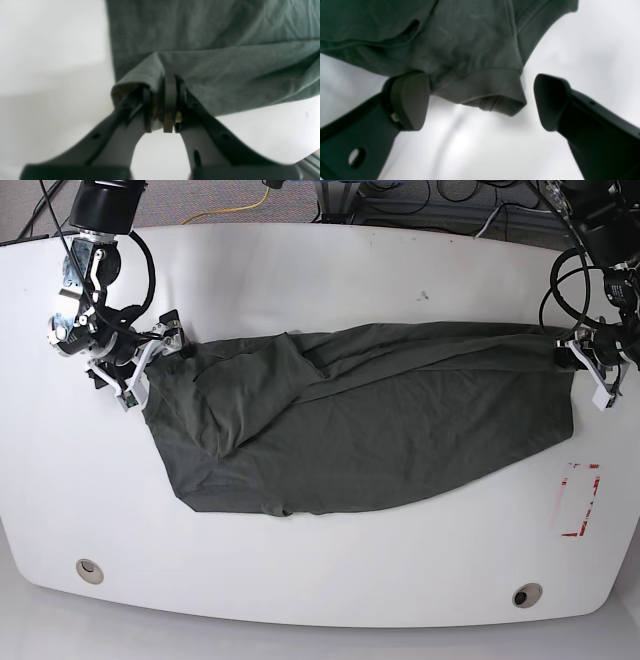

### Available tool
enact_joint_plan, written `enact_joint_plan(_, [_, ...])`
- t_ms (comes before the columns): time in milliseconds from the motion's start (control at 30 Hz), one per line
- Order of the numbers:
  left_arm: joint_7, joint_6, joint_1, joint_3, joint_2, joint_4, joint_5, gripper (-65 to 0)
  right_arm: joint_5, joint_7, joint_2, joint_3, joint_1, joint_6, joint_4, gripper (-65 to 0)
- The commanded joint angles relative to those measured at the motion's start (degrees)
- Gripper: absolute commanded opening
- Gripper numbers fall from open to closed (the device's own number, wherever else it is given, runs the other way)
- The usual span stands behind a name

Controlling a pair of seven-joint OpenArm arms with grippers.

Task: Layout the t-shirt on the table in an organized manner, then fold the t-shirt properly
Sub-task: 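Release and regrasp the shirt edge with the left gripper, then release the shirt with the left gripper and move it along the edge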

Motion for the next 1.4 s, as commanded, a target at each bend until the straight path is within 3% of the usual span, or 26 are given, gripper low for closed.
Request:
enact_joint_plan(0, [-0.57,-0.08,-0.87,-0.38,-1.40,1.12,-0.99,-62.4,0.69,0.89,1.02,0.45,1.40,0.30,0.79,-3.0])
enact_joint_plan(833, [-0.49,-0.08,-12.65,-1.87,0.36,-0.99,-0.82,-61.8,0.69,0.89,1.02,0.36,1.40,0.30,0.88,-3.0])
enact_joint_plan(1067, [-0.84,-0.08,-14.76,-3.81,0.36,-7.14,-0.99,-50.7,0.69,0.89,1.02,0.45,1.40,0.30,1.05,-3.0])
enact_joint_plan(1200, [-1.63,-0.08,-14.84,-7.15,0.36,-8.11,-0.91,-50.0,0.69,0.89,1.02,0.45,1.40,0.30,1.05,-3.0])
enact_joint_plan(1367, [-2.42,-0.08,-14.76,-6.62,0.27,-8.11,-0.91,-50.0,0.77,0.89,1.02,0.53,1.40,0.30,1.14,-3.0])
